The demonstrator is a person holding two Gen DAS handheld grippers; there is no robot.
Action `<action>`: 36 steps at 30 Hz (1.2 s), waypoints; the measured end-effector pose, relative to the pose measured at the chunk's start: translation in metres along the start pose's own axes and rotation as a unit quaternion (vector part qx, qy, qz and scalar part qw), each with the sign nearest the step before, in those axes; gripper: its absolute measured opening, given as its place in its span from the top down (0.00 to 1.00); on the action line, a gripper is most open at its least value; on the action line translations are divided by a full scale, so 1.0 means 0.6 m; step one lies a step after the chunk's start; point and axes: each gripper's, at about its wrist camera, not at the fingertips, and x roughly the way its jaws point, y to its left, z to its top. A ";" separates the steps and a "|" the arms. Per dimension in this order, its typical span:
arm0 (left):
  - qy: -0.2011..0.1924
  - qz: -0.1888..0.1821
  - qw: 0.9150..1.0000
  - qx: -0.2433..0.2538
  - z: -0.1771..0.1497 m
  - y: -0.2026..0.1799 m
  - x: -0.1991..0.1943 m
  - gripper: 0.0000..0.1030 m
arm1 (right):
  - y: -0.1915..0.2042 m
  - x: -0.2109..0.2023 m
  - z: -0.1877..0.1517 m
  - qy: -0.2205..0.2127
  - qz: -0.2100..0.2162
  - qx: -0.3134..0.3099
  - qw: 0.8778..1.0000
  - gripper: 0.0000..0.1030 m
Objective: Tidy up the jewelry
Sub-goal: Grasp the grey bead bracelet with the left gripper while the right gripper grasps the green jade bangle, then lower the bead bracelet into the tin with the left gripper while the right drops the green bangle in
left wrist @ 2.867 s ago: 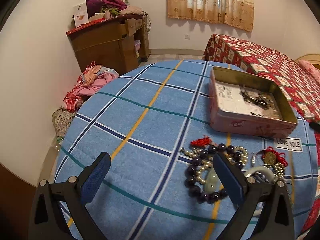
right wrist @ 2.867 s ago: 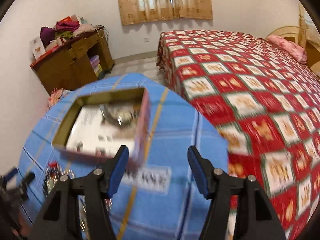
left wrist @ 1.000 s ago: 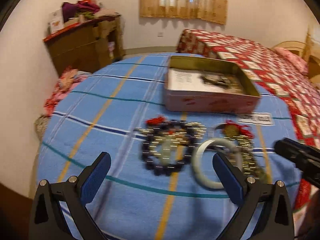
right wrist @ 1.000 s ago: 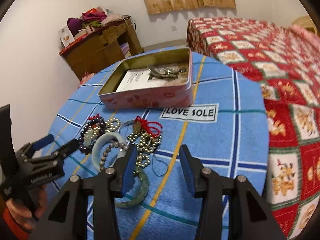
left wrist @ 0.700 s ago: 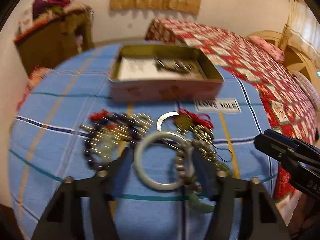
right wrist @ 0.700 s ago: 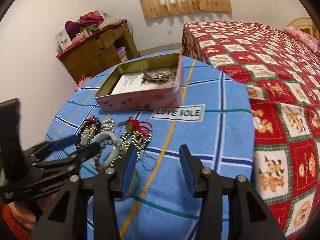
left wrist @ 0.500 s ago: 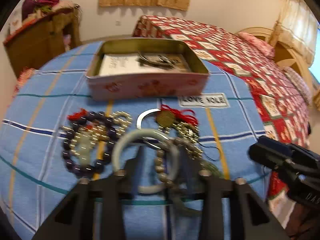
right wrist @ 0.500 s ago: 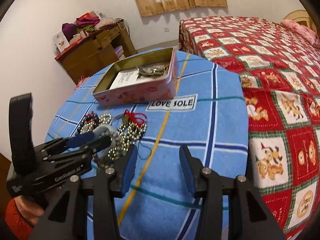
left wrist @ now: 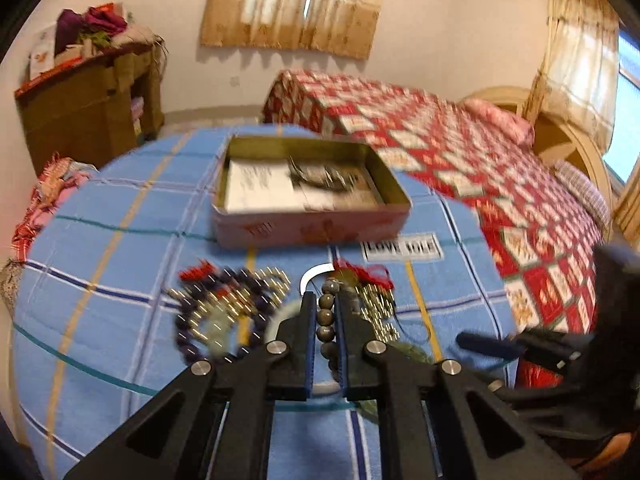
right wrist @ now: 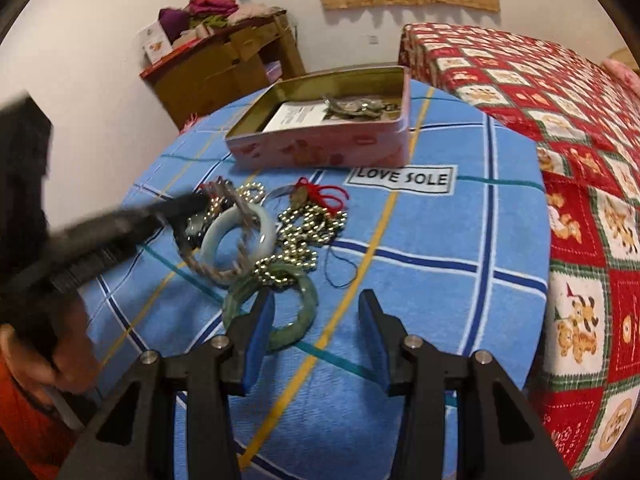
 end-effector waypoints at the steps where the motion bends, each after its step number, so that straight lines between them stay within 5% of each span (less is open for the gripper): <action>1: -0.006 -0.001 1.000 -0.002 0.005 0.003 -0.006 0.92 | 0.005 0.012 0.001 0.008 -0.001 -0.004 1.000 0.54; 6: -0.029 0.001 1.000 -0.002 0.030 0.008 -0.028 0.92 | 0.022 0.043 0.004 0.021 -0.023 -0.030 0.999 0.74; 7: -0.032 0.003 0.999 0.001 0.033 0.008 -0.031 0.92 | 0.023 0.045 0.006 0.026 -0.032 -0.036 0.998 0.90; 10: -0.037 0.005 0.999 0.007 0.041 0.005 -0.031 0.92 | 0.007 0.026 0.012 0.023 -0.025 -0.010 0.999 0.90; 15: -0.046 0.000 0.999 0.006 0.059 0.008 -0.031 0.92 | -0.012 -0.060 0.043 -0.046 -0.029 0.003 0.999 0.91; 22: -0.061 0.004 0.998 0.021 0.108 0.004 -0.007 0.92 | -0.051 -0.090 0.141 -0.113 -0.005 0.044 0.993 0.90; 28: -0.056 0.012 0.998 0.017 0.147 0.019 0.051 0.92 | -0.079 -0.042 0.226 -0.145 0.005 0.073 0.987 0.90; 36: -0.028 0.014 0.999 0.010 0.168 0.035 0.148 0.92 | -0.110 0.076 0.261 -0.099 0.013 0.106 0.989 0.90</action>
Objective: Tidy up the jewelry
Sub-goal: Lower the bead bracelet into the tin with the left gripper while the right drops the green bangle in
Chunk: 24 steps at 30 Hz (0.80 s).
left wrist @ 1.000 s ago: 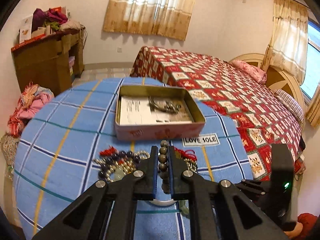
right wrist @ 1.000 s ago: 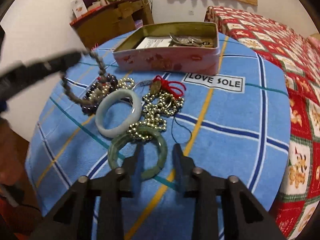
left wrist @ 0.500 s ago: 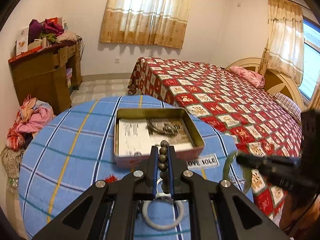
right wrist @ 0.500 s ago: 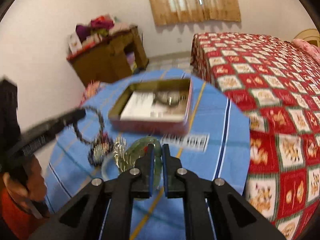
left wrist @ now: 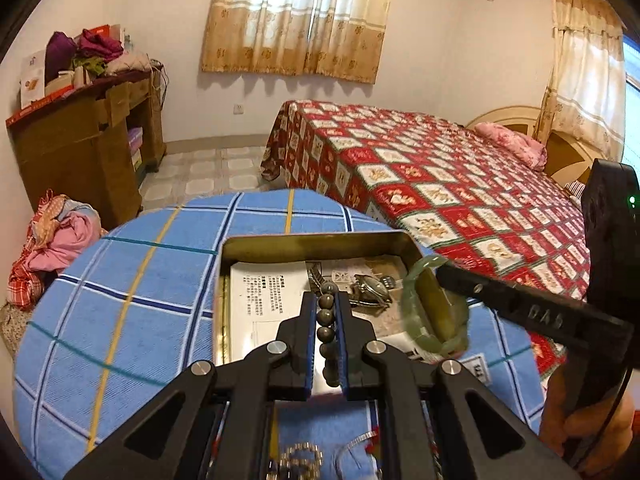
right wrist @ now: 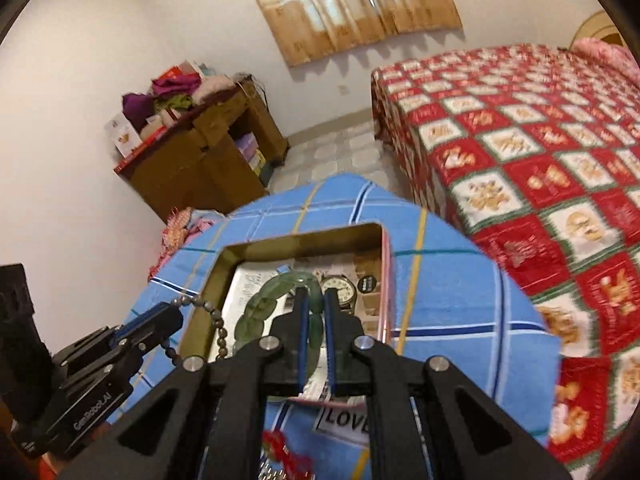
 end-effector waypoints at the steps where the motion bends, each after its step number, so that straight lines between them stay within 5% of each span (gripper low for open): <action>1: 0.005 0.002 1.000 0.000 -0.001 0.001 0.009 0.92 | 0.002 0.008 -0.004 0.005 -0.003 -0.003 1.000 0.90; 11: 0.040 0.034 0.999 0.005 -0.015 0.016 0.073 0.92 | 0.014 0.052 -0.024 0.035 -0.038 -0.046 0.998 0.89; 17: 0.062 0.058 0.996 0.009 -0.020 0.022 0.084 0.90 | 0.009 0.054 -0.022 0.038 -0.029 -0.034 0.998 0.77; 19: 0.069 0.050 0.996 -0.001 -0.018 0.027 0.084 0.79 | 0.013 0.041 -0.020 0.024 -0.024 -0.036 0.999 0.53; 21: 0.067 0.046 0.997 -0.012 -0.013 0.030 0.076 0.37 | 0.018 0.027 -0.018 0.012 -0.016 -0.038 0.999 0.35; 24: 0.032 0.037 0.999 -0.020 -0.007 0.031 0.043 0.29 | 0.019 -0.009 -0.016 -0.019 -0.021 -0.037 0.999 0.32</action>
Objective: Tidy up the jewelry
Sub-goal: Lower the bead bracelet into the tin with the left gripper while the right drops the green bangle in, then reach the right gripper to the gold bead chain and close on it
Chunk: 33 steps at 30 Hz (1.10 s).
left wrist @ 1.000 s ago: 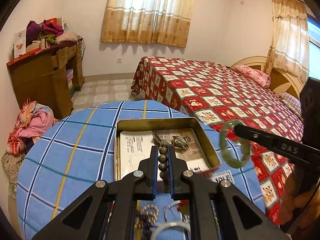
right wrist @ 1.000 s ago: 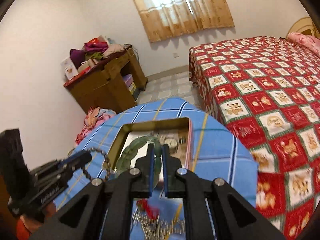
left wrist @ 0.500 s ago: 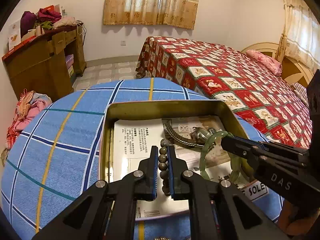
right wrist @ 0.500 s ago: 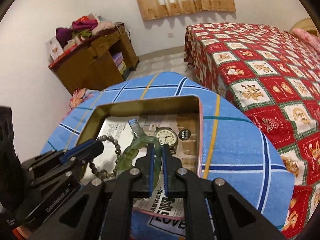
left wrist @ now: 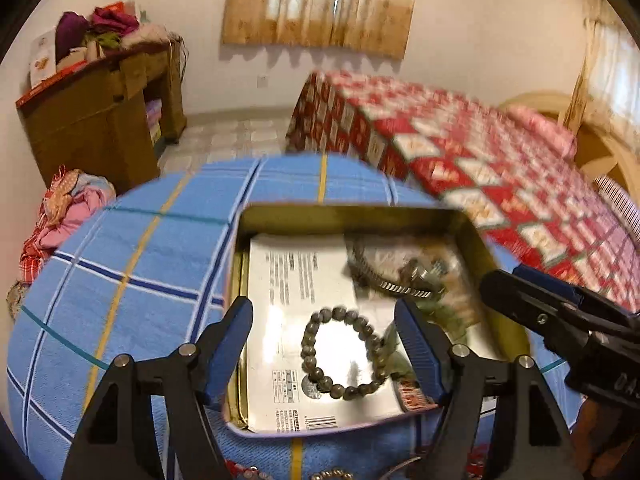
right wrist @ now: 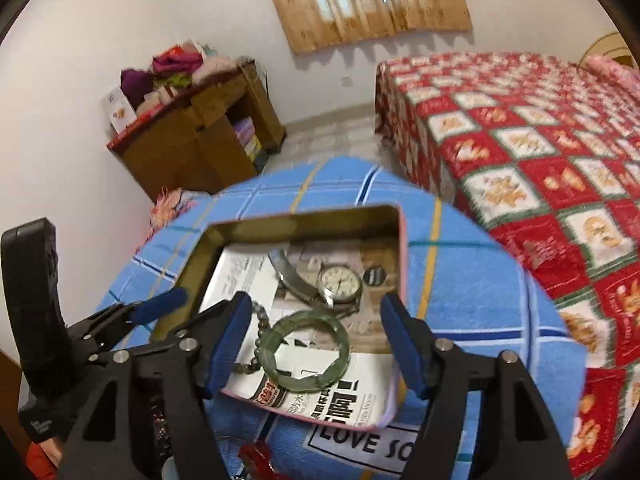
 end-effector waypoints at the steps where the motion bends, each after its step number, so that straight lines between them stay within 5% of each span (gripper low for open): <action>1: -0.003 -0.003 1.000 0.003 0.001 -0.001 -0.013 0.29 | -0.004 -0.013 -0.001 -0.006 0.000 0.005 1.000 0.32; 6: -0.011 0.003 1.000 0.018 -0.015 -0.004 -0.063 0.29 | -0.026 -0.070 -0.032 -0.015 -0.003 0.016 1.000 0.36; 16: -0.012 0.012 1.000 0.026 -0.092 -0.020 -0.142 0.29 | -0.010 -0.103 -0.167 0.066 -0.014 -0.022 0.997 0.38; 33: 0.019 0.027 0.998 0.062 -0.197 -0.038 -0.183 0.29 | 0.051 -0.058 -0.222 0.101 -0.081 -0.132 0.983 0.41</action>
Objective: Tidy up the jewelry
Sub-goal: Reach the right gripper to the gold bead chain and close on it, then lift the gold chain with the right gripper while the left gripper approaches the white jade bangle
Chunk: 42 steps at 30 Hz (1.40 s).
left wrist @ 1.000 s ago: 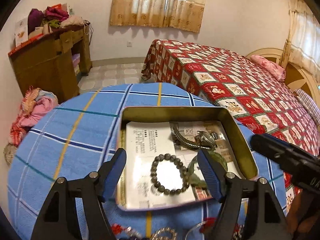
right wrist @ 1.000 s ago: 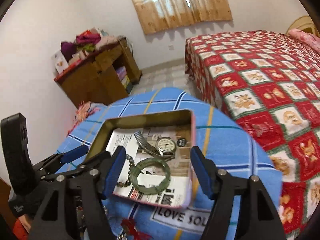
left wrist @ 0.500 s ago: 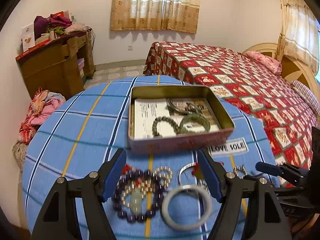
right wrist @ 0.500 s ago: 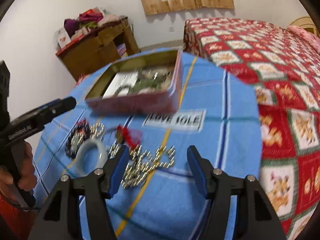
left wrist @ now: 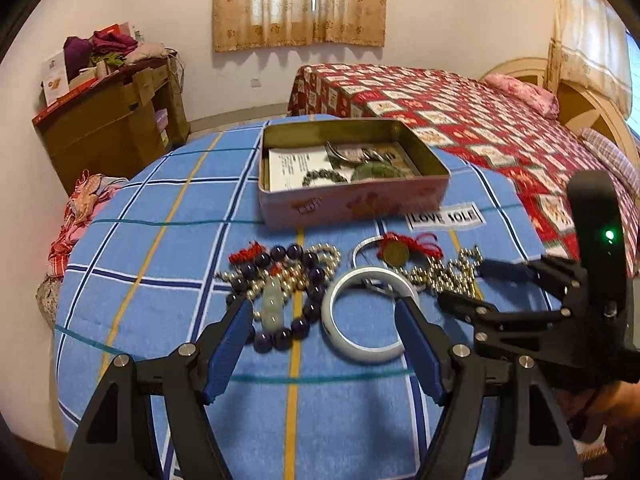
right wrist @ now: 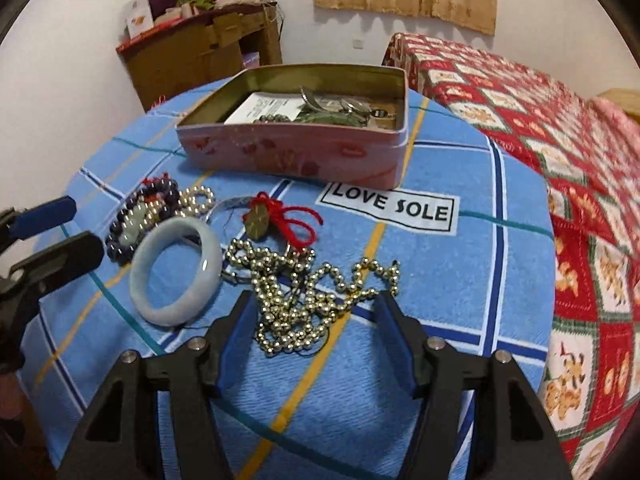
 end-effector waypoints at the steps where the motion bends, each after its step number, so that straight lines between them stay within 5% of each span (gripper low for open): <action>1: 0.001 -0.003 1.000 0.006 -0.003 -0.004 0.000 0.29 | 0.001 0.000 -0.001 0.000 -0.009 -0.007 1.000 0.51; 6: 0.009 -0.015 1.000 0.020 -0.013 -0.018 0.005 0.29 | -0.026 -0.007 -0.004 0.006 -0.005 0.014 1.000 0.88; 15: 0.011 -0.038 0.998 0.046 -0.012 -0.044 0.010 0.29 | -0.116 -0.100 -0.012 -0.051 0.067 0.137 0.987 0.88; 21: 0.012 -0.052 0.998 0.046 -0.010 -0.052 0.013 0.29 | -0.141 -0.126 -0.005 -0.071 0.120 0.166 0.976 0.91; 27: 0.017 -0.050 0.997 0.056 -0.015 -0.062 0.020 0.29 | -0.144 -0.124 -0.008 -0.075 0.097 0.133 0.984 0.82; 31: 0.023 -0.053 0.997 0.054 -0.016 -0.064 0.028 0.29 | -0.121 -0.090 -0.018 -0.037 0.086 0.098 0.991 0.45; 32: 0.024 -0.053 0.997 0.054 -0.016 -0.063 0.028 0.29 | -0.115 -0.082 -0.021 -0.032 0.079 0.088 0.992 0.43; 38: 0.029 -0.055 0.997 0.053 -0.019 -0.062 0.033 0.29 | -0.067 -0.045 -0.033 -0.026 -0.018 -0.026 0.999 0.45; 40: 0.030 -0.059 0.997 0.050 -0.020 -0.059 0.034 0.29 | -0.044 -0.041 -0.041 -0.027 -0.060 -0.088 0.994 0.70; 42: 0.030 -0.063 0.996 0.047 -0.019 -0.058 0.034 0.29 | -0.036 -0.044 -0.044 -0.027 -0.074 -0.113 0.991 0.84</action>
